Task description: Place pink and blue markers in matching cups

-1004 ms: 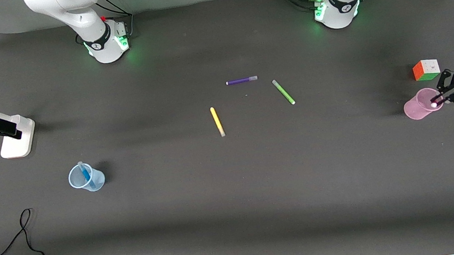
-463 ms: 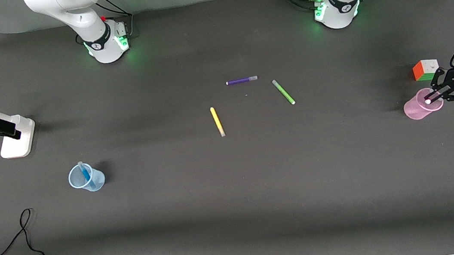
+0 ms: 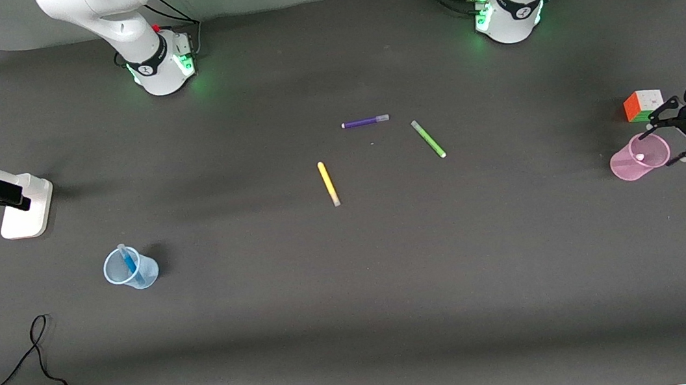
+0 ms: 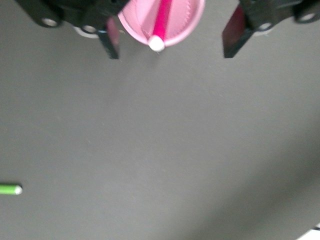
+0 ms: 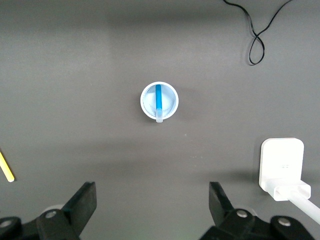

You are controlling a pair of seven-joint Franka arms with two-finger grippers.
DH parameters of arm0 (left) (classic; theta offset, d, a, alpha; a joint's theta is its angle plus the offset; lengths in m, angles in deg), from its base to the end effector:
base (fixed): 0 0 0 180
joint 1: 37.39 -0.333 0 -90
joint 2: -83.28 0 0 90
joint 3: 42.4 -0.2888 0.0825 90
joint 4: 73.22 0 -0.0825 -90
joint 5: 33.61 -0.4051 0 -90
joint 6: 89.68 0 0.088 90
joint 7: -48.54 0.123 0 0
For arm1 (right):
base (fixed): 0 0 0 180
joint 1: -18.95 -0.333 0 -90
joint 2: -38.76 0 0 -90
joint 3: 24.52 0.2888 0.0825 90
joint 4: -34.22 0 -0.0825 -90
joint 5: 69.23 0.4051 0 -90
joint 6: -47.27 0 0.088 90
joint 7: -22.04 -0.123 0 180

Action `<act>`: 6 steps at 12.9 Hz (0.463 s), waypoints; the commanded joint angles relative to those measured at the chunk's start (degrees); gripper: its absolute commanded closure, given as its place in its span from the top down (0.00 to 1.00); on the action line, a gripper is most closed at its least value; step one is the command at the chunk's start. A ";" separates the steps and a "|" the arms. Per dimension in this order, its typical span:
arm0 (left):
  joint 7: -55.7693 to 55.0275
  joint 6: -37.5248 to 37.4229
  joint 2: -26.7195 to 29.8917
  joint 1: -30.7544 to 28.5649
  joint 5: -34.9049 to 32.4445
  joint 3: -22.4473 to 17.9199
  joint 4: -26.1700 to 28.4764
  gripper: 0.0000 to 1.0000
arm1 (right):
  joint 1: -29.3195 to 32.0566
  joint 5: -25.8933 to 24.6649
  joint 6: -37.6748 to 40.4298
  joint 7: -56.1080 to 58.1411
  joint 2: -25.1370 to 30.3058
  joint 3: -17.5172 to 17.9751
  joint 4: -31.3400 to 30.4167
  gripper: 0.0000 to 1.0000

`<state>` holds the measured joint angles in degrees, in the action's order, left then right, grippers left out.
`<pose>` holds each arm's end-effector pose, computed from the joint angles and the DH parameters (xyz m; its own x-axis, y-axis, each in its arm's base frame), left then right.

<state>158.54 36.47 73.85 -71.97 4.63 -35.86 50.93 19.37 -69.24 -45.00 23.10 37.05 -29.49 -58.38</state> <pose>0.5061 0.2357 0.2601 0.4827 -0.7098 0.5130 -0.8436 -0.5342 0.0547 0.5822 -0.0544 0.5450 0.9965 -0.0755 -0.0355 -0.0755 -0.9971 0.0021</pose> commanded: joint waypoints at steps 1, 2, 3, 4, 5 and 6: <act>-22.69 -3.69 7.03 4.94 -9.27 -0.04 -1.61 1.00 | -0.60 -0.96 -0.27 0.61 0.48 -0.30 0.23 1.00; -33.77 -7.28 9.15 7.22 -14.20 -0.04 -3.36 1.00 | -0.60 -0.87 -0.27 0.61 0.48 -0.30 0.23 1.00; -44.58 -12.80 10.56 9.41 -19.47 0.05 -6.60 1.00 | -0.60 -0.87 -0.27 0.61 0.48 -0.39 0.23 1.00; -54.87 -19.47 10.92 11.96 -23.96 0.05 -11.16 1.00 | -0.60 -0.87 -0.27 0.61 0.48 -0.30 0.23 1.00; -65.16 -26.67 10.40 14.60 -26.96 0.14 -16.34 1.00 | -0.51 -0.78 -0.27 0.61 0.48 -0.39 0.23 1.00; -73.79 -32.49 10.05 17.32 -29.86 0.40 -21.00 1.00 | -0.51 -0.70 -0.27 0.61 0.48 -0.30 0.23 1.00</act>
<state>106.09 13.23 85.05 -59.70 -19.23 -35.11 38.45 19.36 -69.24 -45.01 23.10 37.05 -29.49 -58.30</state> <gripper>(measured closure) 0.000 0.000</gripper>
